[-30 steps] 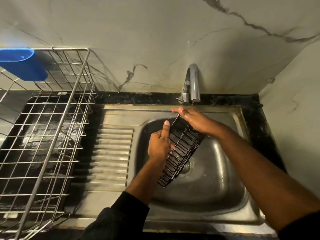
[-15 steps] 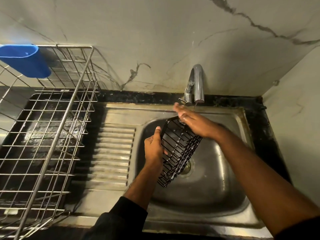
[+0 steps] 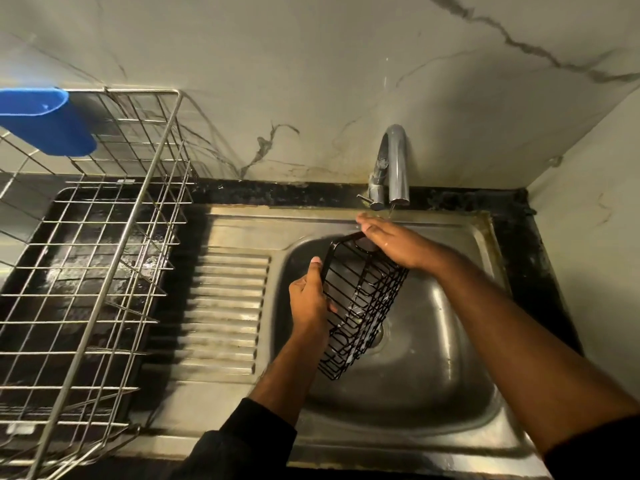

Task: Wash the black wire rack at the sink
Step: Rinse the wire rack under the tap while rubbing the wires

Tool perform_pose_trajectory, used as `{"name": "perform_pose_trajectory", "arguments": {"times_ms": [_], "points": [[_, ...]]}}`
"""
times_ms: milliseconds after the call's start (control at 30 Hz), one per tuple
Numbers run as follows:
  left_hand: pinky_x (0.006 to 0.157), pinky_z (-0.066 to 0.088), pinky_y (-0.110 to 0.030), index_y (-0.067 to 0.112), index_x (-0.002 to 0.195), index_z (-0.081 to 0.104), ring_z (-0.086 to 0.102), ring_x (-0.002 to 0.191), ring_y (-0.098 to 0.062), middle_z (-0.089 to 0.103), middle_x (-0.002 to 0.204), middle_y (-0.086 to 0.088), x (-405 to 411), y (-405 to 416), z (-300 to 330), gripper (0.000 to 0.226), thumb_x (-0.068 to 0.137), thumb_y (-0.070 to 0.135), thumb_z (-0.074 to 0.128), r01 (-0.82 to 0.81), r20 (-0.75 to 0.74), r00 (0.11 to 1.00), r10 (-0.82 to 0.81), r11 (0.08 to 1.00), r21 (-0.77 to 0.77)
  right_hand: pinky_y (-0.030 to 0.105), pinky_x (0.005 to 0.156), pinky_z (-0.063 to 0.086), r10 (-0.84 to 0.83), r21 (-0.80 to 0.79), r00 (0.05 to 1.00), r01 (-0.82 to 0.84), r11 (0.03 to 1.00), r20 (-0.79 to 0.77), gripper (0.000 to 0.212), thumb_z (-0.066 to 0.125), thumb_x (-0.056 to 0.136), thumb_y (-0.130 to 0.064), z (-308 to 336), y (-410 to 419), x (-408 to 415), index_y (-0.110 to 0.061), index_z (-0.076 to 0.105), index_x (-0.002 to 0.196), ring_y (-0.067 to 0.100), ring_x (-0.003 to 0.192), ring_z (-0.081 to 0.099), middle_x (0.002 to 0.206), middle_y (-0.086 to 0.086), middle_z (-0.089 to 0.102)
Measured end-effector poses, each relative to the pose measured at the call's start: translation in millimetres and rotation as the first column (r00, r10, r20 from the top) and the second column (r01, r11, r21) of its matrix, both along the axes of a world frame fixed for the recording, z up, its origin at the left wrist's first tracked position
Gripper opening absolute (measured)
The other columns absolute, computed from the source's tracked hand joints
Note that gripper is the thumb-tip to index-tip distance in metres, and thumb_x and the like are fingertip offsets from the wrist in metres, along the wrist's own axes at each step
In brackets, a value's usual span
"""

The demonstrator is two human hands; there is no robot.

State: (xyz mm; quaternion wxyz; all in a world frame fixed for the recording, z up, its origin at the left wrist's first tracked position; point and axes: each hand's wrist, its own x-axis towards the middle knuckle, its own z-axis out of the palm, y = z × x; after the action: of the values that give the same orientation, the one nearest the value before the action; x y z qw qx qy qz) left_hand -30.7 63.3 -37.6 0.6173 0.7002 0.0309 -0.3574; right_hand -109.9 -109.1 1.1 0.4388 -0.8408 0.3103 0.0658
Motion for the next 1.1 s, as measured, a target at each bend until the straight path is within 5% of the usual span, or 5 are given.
{"name": "perform_pose_trajectory", "arguments": {"times_ms": [200, 467, 600, 833, 1100], "points": [[0.046, 0.04, -0.025, 0.011, 0.079, 0.059, 0.043, 0.041, -0.011, 0.048, 0.055, -0.001, 2.3, -2.6, -0.7, 0.047, 0.101, 0.051, 0.051, -0.007, -0.016, 1.0, 0.008, 0.999, 0.043, 0.025, 0.12, 0.001, 0.275, -0.034, 0.942, -0.274, 0.961, 0.193, 0.048, 0.022, 0.108, -0.043, 28.4, 44.3, 22.6, -0.04, 0.016, 0.156, -0.004, 0.149, -0.002, 0.164, -0.022, 0.005], [0.047, 0.041, -0.026, 0.018, 0.08, 0.063, 0.047, 0.047, -0.017, 0.054, 0.068, -0.009, 10.5, -1.2, -0.7, 0.038, 0.101, 0.048, 0.053, -0.05, -0.047, 0.998, 0.05, 0.999, -0.005, 0.038, 0.113, 0.03, -0.199, 0.177, 0.969, 0.172, 0.969, 0.148, 0.046, 0.033, 0.104, -0.05, 9.1, -8.7, 4.5, -0.031, 0.05, 0.144, 0.012, 0.138, 0.038, 0.153, -0.005, 0.042], [0.042, 0.04, -0.022, 0.014, 0.093, 0.067, 0.043, 0.04, -0.01, 0.054, 0.069, -0.01, 14.9, 2.7, -2.1, 0.039, 0.103, 0.048, 0.049, -0.072, -0.038, 0.997, 0.072, 0.997, 0.001, 0.03, 0.082, 0.052, -0.677, 0.598, 0.643, 0.399, 0.695, 0.358, 0.027, 0.044, 0.1, -0.011, 20.0, -3.8, 16.0, -0.014, 0.07, 0.106, 0.017, 0.095, 0.067, 0.098, 0.002, 0.075], [0.049, 0.044, -0.028, 0.0, 0.107, 0.067, 0.05, 0.046, -0.014, 0.052, 0.061, -0.006, 11.2, 11.6, -2.9, 0.066, 0.098, 0.063, 0.048, -0.103, -0.028, 0.994, 0.106, 0.989, 0.104, 0.019, 0.042, 0.031, -0.92, 0.981, 0.373, 0.185, -0.051, -0.118, 0.019, 0.037, 0.093, -0.008, 27.4, -1.0, 24.7, -0.009, 0.05, 0.079, 0.013, 0.053, 0.042, 0.064, 0.005, 0.047], [0.047, 0.047, -0.027, 0.008, 0.099, 0.07, 0.054, 0.054, -0.018, 0.061, 0.069, -0.006, 7.7, 14.1, -0.7, 0.05, 0.099, 0.055, 0.053, -0.045, -0.096, 0.994, 0.044, 0.999, -0.005, 0.016, 0.042, 0.032, -0.865, 0.983, 0.493, 0.184, 0.002, -0.09, 0.017, 0.038, 0.096, -0.012, 35.7, -3.1, 17.6, -0.006, 0.053, 0.092, 0.01, 0.052, 0.044, 0.066, 0.005, 0.051]]}}
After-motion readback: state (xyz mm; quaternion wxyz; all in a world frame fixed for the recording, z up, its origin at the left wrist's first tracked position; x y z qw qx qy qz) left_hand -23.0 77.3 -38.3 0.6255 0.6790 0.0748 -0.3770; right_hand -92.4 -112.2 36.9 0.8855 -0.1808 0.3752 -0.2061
